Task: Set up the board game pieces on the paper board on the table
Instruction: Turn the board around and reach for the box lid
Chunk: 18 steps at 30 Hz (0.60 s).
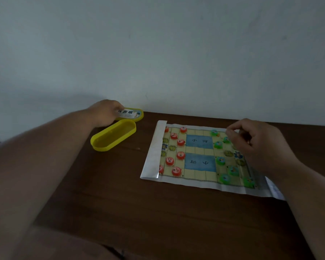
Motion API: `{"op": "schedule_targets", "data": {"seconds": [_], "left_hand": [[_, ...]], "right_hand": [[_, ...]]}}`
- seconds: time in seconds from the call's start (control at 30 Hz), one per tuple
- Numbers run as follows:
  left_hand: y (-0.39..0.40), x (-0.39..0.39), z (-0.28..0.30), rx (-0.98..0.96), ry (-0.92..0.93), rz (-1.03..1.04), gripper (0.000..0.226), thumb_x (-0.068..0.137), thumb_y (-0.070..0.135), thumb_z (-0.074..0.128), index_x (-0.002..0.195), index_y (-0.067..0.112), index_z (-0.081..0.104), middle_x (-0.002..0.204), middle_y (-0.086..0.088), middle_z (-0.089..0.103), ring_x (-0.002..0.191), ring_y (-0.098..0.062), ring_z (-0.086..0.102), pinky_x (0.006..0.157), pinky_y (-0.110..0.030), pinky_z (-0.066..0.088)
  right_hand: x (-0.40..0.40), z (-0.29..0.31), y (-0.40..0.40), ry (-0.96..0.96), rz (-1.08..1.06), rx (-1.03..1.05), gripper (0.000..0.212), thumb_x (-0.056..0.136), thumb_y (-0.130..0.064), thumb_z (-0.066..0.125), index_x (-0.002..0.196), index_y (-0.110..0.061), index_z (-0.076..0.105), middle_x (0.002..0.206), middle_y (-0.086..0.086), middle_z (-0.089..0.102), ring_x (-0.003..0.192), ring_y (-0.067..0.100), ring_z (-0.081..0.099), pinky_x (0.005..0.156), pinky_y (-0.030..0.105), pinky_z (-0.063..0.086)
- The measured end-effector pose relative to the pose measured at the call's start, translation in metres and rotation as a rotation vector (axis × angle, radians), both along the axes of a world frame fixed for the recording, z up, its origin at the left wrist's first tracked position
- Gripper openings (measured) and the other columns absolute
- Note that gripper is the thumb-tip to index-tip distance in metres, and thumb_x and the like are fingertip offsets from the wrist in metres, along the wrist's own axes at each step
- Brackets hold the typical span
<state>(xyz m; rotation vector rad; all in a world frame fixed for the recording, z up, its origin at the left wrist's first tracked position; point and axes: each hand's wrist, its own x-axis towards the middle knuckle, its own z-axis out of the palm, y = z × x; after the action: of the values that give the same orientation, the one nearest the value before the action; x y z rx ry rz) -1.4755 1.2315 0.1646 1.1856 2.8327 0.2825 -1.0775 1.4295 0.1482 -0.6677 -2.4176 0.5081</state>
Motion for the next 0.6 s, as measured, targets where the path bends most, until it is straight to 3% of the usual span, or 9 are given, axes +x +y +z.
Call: {"op": "schedule_targets", "data": {"seconds": [0.13,0.3,0.5,0.6], "left_hand": [[-0.002,-0.011,-0.002,-0.030,-0.023,-0.016,0.046,0.096,0.019,0.067,0.142,0.021,0.064,0.145,-0.010,0.060,0.127,-0.031,0.058,0.095,-0.032,0.045],[-0.012,-0.021,0.000,-0.078,0.013,0.009,0.046,0.089,0.047,0.073,0.133,0.036,0.070,0.150,-0.005,0.051,0.134,-0.032,0.050,0.111,-0.046,0.046],[-0.021,-0.025,0.001,-0.041,-0.022,-0.017,0.048,0.086,0.050,0.080,0.126,0.027,0.069,0.135,-0.009,0.061,0.114,-0.029,0.060,0.091,-0.037,0.051],[-0.028,-0.022,0.004,-0.077,-0.031,0.023,0.070,0.082,0.064,0.076,0.140,0.026,0.063,0.136,-0.009,0.063,0.119,-0.031,0.061,0.099,-0.040,0.052]], "right_hand": [[-0.002,0.000,-0.007,0.032,0.072,0.079,0.013,0.098,-0.033,0.066,0.104,-0.026,0.075,0.075,-0.011,0.064,0.072,0.007,0.060,0.062,0.027,0.042],[-0.004,0.005,-0.015,0.049,0.085,0.156,0.014,0.098,-0.031,0.066,0.106,-0.023,0.075,0.077,-0.013,0.060,0.076,0.008,0.058,0.064,0.031,0.044],[-0.015,0.026,-0.045,0.117,0.077,0.137,0.019,0.100,-0.035,0.060,0.105,-0.023,0.074,0.079,-0.013,0.061,0.076,0.007,0.058,0.064,0.037,0.051],[-0.030,0.034,-0.077,0.111,0.113,0.016,0.018,0.101,-0.041,0.056,0.105,-0.031,0.070,0.082,-0.012,0.064,0.075,0.006,0.060,0.061,0.031,0.052]]}}
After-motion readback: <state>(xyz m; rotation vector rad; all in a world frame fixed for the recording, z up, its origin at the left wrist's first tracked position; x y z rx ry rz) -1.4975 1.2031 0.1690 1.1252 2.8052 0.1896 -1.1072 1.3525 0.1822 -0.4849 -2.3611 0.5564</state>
